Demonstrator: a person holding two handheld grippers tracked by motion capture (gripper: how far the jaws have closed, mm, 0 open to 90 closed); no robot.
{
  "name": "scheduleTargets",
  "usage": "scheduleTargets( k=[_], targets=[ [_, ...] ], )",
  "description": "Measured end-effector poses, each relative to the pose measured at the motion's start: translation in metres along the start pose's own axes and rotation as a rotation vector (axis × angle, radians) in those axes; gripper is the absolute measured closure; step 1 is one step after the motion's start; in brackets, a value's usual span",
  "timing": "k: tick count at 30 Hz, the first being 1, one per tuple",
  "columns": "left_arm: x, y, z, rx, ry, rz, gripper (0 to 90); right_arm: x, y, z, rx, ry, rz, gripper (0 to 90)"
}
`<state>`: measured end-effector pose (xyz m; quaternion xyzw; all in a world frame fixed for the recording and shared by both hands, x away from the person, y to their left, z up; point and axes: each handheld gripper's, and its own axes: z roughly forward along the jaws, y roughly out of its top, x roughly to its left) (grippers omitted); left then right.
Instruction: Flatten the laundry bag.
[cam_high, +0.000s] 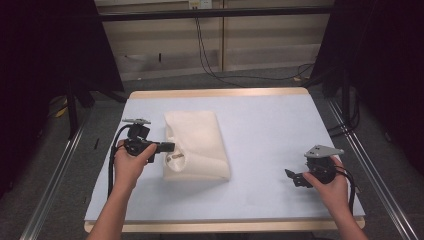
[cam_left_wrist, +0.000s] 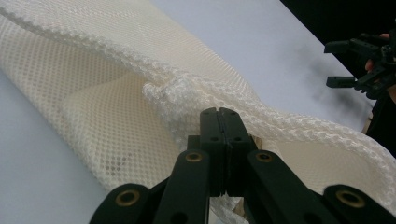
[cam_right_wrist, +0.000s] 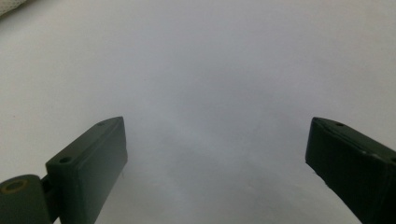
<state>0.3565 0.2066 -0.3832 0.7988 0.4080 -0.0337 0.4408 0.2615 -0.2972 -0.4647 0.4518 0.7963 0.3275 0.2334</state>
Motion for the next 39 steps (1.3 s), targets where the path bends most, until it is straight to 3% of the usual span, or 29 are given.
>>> scheduleTargets(
  k=[11,24,39],
  targets=[
    [-0.013,0.016,0.015,0.004,-0.018,0.030,89.0,0.002,0.001,0.001,-0.001,0.014,0.003,4.8],
    [-0.032,0.031,0.034,-0.032,-0.050,0.054,88.1,0.003,0.001,0.002,0.004,0.020,-0.007,4.7],
    [-0.046,0.037,0.066,-0.046,-0.090,0.067,80.4,0.001,0.000,0.002,0.002,0.022,-0.015,4.6]
  ],
)
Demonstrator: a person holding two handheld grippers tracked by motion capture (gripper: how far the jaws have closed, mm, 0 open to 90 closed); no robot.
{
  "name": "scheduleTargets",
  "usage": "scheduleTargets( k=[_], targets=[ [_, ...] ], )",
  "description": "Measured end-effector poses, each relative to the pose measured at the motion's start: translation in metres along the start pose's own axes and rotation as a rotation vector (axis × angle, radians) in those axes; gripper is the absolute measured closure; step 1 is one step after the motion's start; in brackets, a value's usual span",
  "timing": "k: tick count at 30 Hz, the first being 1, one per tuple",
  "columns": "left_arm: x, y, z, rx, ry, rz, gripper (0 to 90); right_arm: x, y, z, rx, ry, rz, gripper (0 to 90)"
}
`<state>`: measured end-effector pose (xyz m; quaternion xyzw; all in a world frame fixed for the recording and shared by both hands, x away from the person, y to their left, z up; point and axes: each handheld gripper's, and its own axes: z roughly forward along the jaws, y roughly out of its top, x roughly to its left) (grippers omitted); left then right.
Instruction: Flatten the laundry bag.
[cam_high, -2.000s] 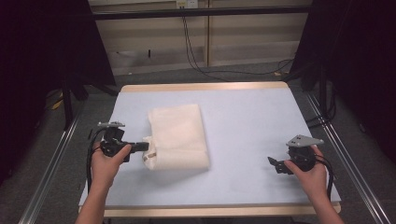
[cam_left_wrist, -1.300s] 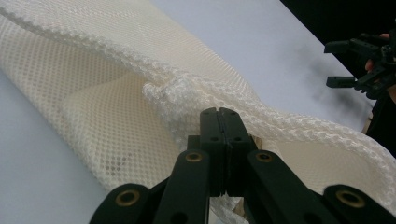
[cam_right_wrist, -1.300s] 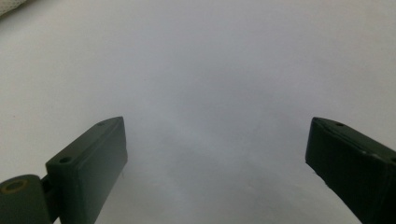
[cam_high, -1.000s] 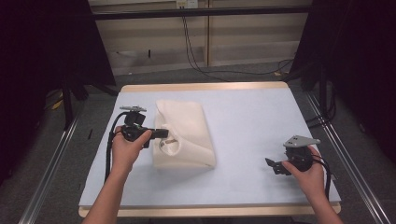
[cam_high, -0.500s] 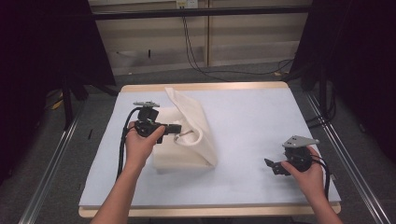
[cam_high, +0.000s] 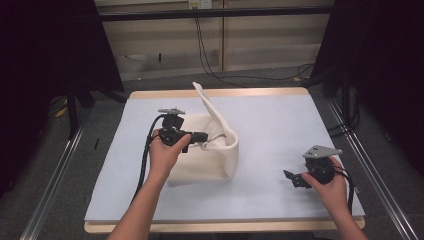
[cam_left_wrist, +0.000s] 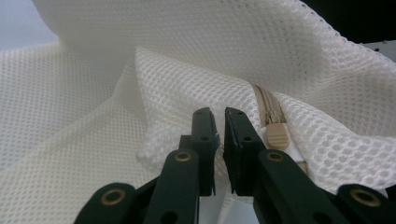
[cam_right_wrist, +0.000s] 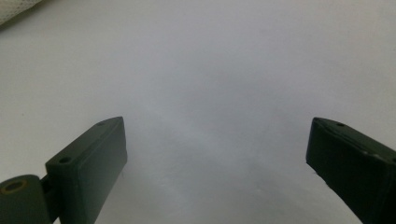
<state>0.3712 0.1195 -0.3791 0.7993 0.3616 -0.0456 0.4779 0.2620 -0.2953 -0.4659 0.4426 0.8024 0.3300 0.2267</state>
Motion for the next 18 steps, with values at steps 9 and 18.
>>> scheduleTargets(
  k=[9,18],
  targets=[
    [-0.0023,0.0003,0.0072,-0.001,0.014,-0.010,55.2,-0.0008,-0.0016,-0.0014,0.004,-0.003,0.003,4.6],
    [-0.0023,-0.0004,0.0010,0.013,0.040,0.015,31.2,0.0009,-0.0016,0.0001,0.016,0.005,0.002,4.6]
  ],
)
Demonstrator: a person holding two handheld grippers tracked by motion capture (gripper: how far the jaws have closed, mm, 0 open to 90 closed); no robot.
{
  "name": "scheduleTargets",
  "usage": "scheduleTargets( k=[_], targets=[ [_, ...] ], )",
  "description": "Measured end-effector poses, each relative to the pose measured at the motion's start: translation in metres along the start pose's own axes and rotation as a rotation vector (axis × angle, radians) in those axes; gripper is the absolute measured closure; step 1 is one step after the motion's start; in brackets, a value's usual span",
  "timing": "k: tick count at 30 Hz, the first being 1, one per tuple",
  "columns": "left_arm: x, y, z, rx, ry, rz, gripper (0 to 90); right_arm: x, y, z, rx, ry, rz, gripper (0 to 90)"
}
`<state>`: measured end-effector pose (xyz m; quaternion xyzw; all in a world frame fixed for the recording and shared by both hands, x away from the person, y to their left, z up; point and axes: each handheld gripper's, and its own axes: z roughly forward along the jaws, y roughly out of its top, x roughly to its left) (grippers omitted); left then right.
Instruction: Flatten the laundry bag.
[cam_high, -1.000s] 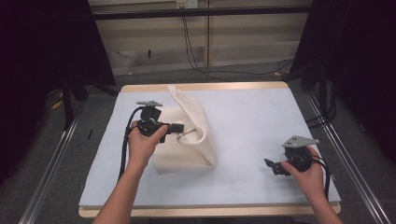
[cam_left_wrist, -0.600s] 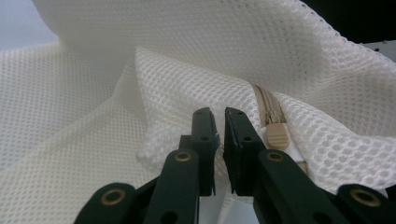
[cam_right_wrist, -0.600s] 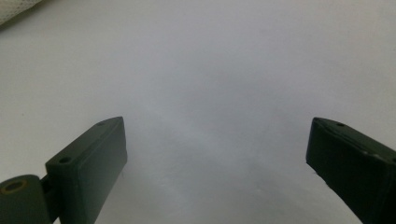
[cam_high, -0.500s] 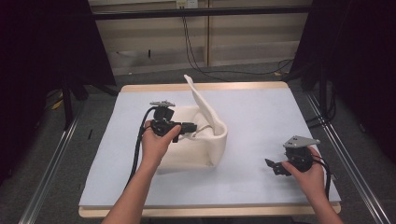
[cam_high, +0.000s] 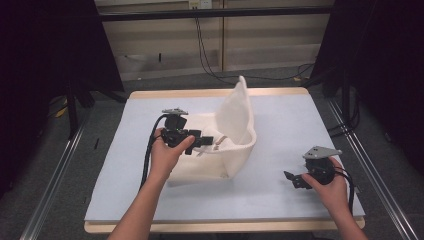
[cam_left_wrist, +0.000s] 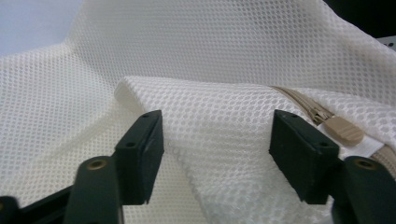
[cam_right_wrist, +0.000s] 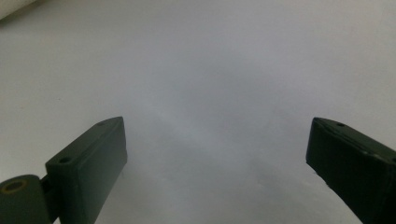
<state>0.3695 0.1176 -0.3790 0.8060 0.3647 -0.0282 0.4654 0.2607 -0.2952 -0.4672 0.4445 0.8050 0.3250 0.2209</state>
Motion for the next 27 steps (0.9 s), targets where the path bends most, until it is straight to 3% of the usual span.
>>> scheduleTargets(
  k=[2,8,13,17,21,22,23,27],
  targets=[
    [0.001,0.000,-0.002,0.009,0.009,0.014,28.5,0.001,0.000,0.000,0.004,-0.003,0.000,4.6],
    [0.007,-0.002,-0.006,0.027,0.033,0.002,19.3,0.000,0.000,0.000,0.006,0.003,-0.008,4.6],
    [0.012,-0.008,-0.009,0.041,0.056,0.005,18.9,0.000,-0.001,0.001,0.004,0.003,-0.008,4.6],
    [0.019,-0.016,-0.012,0.039,0.063,-0.021,18.8,0.001,-0.001,0.001,0.005,0.010,-0.011,4.5],
    [0.033,-0.032,-0.017,0.062,0.120,-0.040,18.3,0.003,0.000,0.002,0.004,0.014,-0.002,3.9],
    [0.033,-0.032,-0.017,0.062,0.120,-0.040,18.1,0.003,0.000,0.002,0.000,0.021,-0.003,3.8],
    [0.037,-0.038,-0.020,0.074,0.163,-0.027,18.0,0.004,0.001,0.003,-0.009,0.039,0.008,3.4],
    [0.043,-0.047,-0.026,0.083,0.206,-0.023,17.4,0.006,0.004,0.004,-0.036,0.066,0.021,2.3]
  ],
)
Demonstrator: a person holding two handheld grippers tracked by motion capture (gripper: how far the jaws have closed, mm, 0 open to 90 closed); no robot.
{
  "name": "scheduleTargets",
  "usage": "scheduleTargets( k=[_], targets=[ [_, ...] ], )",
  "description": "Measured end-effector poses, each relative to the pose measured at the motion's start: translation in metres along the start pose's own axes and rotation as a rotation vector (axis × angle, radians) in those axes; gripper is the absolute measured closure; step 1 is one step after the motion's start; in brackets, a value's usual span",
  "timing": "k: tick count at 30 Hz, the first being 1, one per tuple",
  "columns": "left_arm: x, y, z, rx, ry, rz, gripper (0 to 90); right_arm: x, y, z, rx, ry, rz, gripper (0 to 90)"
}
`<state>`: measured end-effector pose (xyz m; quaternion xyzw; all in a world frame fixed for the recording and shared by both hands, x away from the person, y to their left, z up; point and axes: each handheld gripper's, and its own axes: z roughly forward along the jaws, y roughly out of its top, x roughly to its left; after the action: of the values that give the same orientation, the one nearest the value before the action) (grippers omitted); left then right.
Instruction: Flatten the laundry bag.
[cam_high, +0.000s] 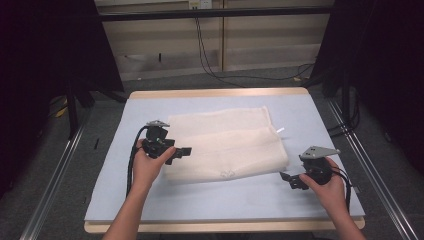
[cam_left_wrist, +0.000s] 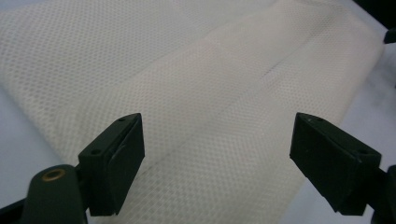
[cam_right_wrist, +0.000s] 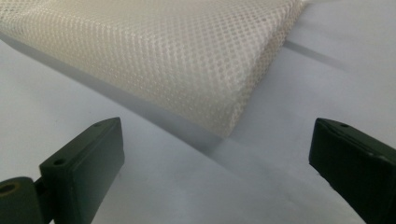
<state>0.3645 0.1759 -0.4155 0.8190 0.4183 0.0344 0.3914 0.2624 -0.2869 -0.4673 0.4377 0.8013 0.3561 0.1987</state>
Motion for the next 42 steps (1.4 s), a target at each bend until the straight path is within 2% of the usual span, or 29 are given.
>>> scheduleTargets(
  k=[1,2,3,5,7,9,11,12,15,16,17,18,19,20,21,22,23,24,26,27,31,32,34,36,38,39,41,42],
  targets=[
    [0.000,0.000,0.000,0.000,0.000,0.000,17.2,0.000,0.000,0.000,0.000,0.000,0.000,2.3],
    [0.004,-0.006,-0.002,-0.008,0.010,-0.023,16.8,0.002,0.001,0.002,-0.002,0.003,0.000,2.2],
    [0.008,-0.009,-0.004,0.002,0.017,-0.021,16.5,0.003,0.001,0.002,0.002,0.007,0.005,2.0],
    [0.014,-0.016,-0.006,0.015,0.038,-0.050,15.5,0.004,0.003,0.004,-0.001,0.020,0.013,1.7],
    [0.019,-0.023,-0.008,0.017,0.042,-0.060,14.4,0.006,0.004,0.005,-0.002,0.016,0.023,3.6],
    [0.023,-0.030,-0.008,0.017,0.029,-0.076,13.4,0.009,0.006,0.007,0.013,0.017,0.026,6.7],
    [0.025,-0.037,-0.010,0.017,0.014,-0.071,12.4,0.012,0.007,0.008,0.015,0.027,0.016,13.0],
    [0.026,-0.040,-0.010,0.020,0.012,-0.073,11.9,0.013,0.008,0.009,0.013,0.046,-0.005,15.8],
    [0.028,-0.046,-0.012,0.027,0.008,-0.063,10.2,0.015,0.010,0.011,0.024,0.066,-0.017,16.8],
    [0.028,-0.048,-0.012,0.027,0.004,-0.065,10.2,0.017,0.011,0.012,0.035,0.063,-0.014,16.6],
    [0.029,-0.053,-0.014,0.043,0.002,-0.046,9.0,0.017,0.012,0.014,0.047,0.064,-0.009,17.8],
    [0.028,-0.055,-0.015,0.039,0.002,-0.043,8.1,0.018,0.013,0.014,0.047,0.062,0.002,19.8],
    [0.028,-0.055,-0.015,0.039,0.002,-0.043,7.9,0.016,0.013,0.013,0.040,0.056,0.006,22.6],
    [0.027,-0.060,-0.016,0.058,-0.001,-0.012,7.8,0.015,0.013,0.011,0.040,0.054,0.026,25.3],
    [0.027,-0.060,-0.016,0.058,-0.001,-0.012,7.0,0.015,0.013,0.011,0.040,0.054,0.026,25.3],
    [0.024,-0.065,-0.016,0.080,-0.013,0.004,6.8,0.012,0.013,0.010,0.018,0.061,0.035,30.0],
    [0.024,-0.065,-0.016,0.080,-0.013,0.004,7.0,0.012,0.013,0.010,0.018,0.061,0.035,30.0],
    [0.022,-0.070,-0.016,0.100,-0.023,0.016,7.2,0.010,0.012,0.008,0.009,0.054,0.039,37.3],
    [0.020,-0.072,-0.015,0.106,-0.034,0.011,7.3,0.009,0.012,0.008,0.002,0.051,0.038,40.0],
    [0.017,-0.074,-0.012,0.118,-0.043,0.014,8.6,0.008,0.012,0.008,-0.003,0.040,0.031,47.4],
    [0.011,-0.077,-0.005,0.187,-0.026,0.058,18.9,0.009,0.010,0.008,0.006,0.027,0.026,55.0],
    [0.009,-0.077,-0.005,0.181,-0.002,0.070,20.2,0.009,0.010,0.009,0.008,0.016,0.019,55.7],
    [0.009,-0.075,-0.006,0.183,0.013,0.088,31.9,0.010,0.009,0.012,0.023,0.019,0.020,56.7],
    [0.008,-0.075,-0.005,0.170,0.017,0.081,42.9,0.011,0.009,0.015,0.027,0.009,0.014,60.4],
    [0.009,-0.072,-0.004,0.173,0.026,0.091,52.6,0.011,0.010,0.017,0.032,0.003,0.004,64.5],
    [0.009,-0.070,-0.003,0.165,0.030,0.083,57.1,0.011,0.011,0.018,0.035,0.007,0.015,66.2],
    [0.009,-0.069,-0.003,0.154,0.034,0.073,65.2,0.010,0.011,0.019,0.038,0.003,0.014,68.9],
    [0.010,-0.066,-0.004,0.158,0.030,0.073,65.2,0.010,0.013,0.019,0.036,-0.006,0.019,71.6]
  ],
)
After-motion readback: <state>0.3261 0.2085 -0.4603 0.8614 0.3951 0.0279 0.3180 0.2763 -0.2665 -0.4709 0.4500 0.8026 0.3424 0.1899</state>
